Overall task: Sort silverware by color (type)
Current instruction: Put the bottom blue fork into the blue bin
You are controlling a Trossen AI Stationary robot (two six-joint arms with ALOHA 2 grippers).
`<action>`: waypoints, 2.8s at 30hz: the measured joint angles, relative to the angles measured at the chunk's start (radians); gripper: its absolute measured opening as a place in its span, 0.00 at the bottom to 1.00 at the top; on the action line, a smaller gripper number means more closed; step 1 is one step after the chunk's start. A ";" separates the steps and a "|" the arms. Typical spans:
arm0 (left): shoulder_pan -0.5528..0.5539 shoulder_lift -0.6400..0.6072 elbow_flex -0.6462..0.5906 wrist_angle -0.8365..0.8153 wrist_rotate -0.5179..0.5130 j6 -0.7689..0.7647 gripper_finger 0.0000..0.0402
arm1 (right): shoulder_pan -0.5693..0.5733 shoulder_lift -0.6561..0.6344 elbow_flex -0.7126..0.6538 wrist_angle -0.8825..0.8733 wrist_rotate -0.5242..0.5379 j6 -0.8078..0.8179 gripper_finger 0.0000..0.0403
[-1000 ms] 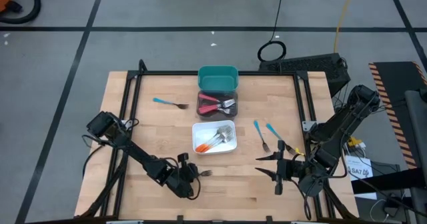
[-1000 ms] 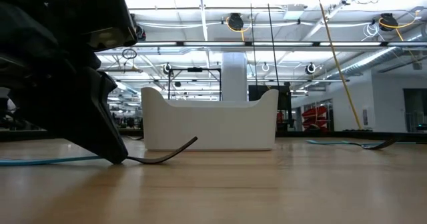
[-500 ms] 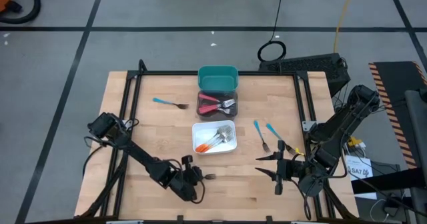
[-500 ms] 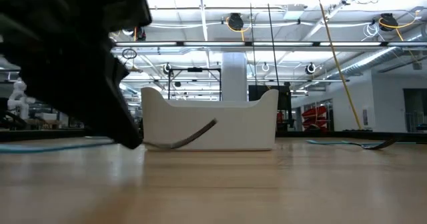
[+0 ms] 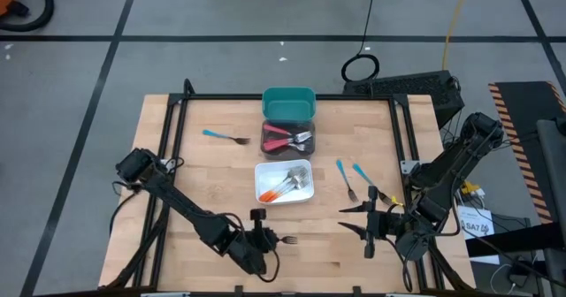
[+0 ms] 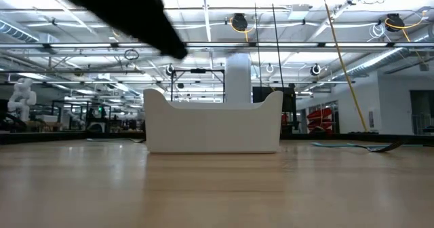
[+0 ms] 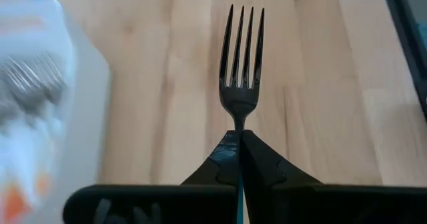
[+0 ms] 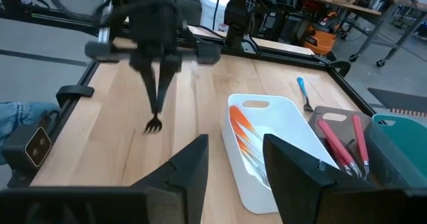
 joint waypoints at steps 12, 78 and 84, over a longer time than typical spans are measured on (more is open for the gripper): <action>0.091 -0.158 0.153 -0.115 -0.072 0.230 0.00 | 0.000 0.012 0.000 -0.112 0.000 0.049 0.35; 1.249 0.065 0.151 0.277 0.817 0.760 0.00 | -0.228 0.024 -0.106 -0.348 0.108 0.034 0.35; 1.255 0.098 0.151 0.275 0.803 0.730 0.00 | -0.228 0.024 -0.106 -0.348 0.109 0.033 0.35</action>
